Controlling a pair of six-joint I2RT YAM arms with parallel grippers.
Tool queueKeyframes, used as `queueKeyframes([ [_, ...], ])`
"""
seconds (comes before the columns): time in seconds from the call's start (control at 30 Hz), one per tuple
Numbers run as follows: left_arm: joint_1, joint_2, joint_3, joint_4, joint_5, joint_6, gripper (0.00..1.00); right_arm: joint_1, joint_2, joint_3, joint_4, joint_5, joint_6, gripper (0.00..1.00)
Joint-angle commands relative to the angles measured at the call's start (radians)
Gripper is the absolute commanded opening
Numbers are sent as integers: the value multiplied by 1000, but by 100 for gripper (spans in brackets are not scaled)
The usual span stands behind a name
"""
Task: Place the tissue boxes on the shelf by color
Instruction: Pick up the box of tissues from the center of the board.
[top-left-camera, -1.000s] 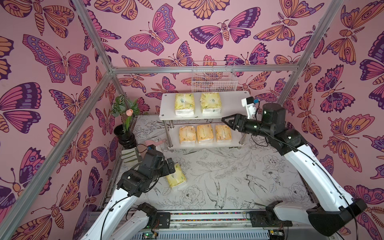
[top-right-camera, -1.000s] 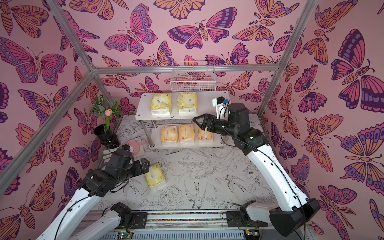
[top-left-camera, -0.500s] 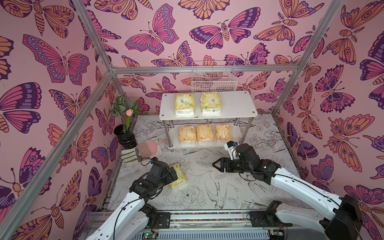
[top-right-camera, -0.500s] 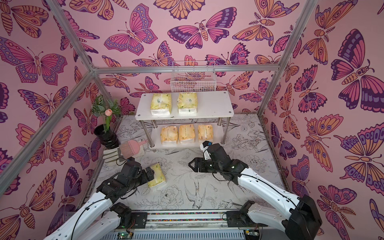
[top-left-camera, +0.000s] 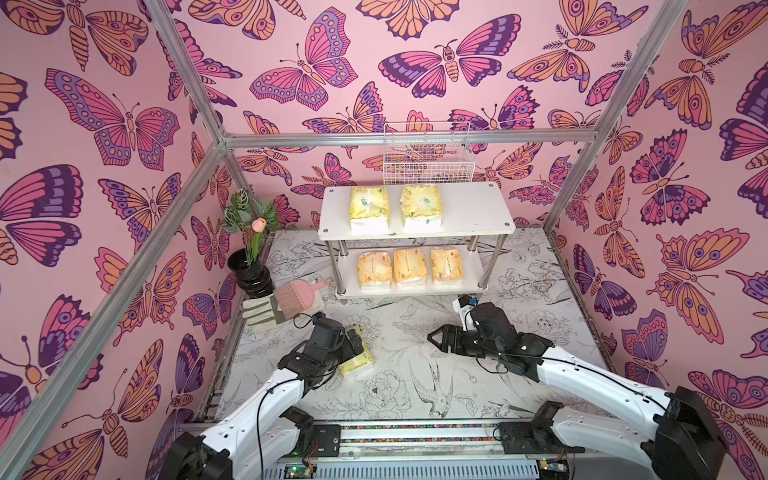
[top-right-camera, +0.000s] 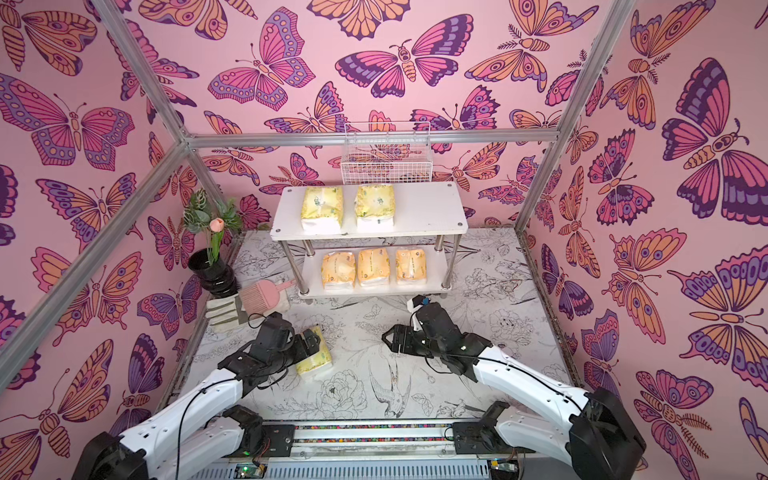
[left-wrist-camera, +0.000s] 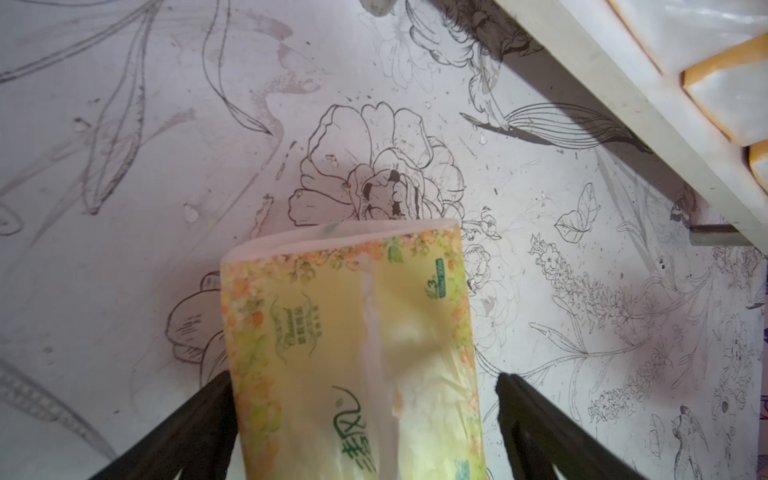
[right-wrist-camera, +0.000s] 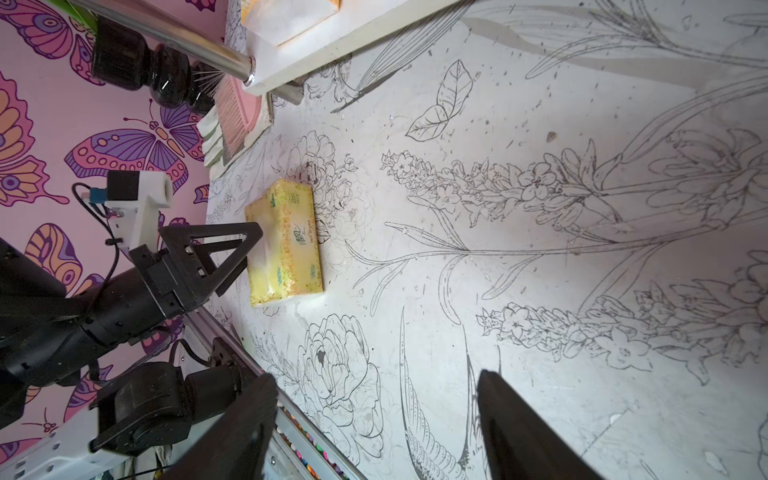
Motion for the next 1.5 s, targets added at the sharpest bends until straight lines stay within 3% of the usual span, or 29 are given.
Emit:
queueKeyframes([
  [0.0,5,58,-22,116,64,11,100,8,-17,-10,25,24,9,79],
  [0.2,-20,209,12,218,170,-14,100,8,-2,-47,78,26,21,79],
  [0.6,-254,407,123,329,132,-104,100,7,148,-131,314,-7,104,81],
  [0.83,-267,386,89,337,132,-112,100,37,266,-169,477,4,184,84],
  [1.2,-267,328,22,343,137,-134,100,187,452,-173,652,127,282,85],
  [1.47,-268,343,-12,421,163,-184,100,209,620,-185,849,124,367,85],
])
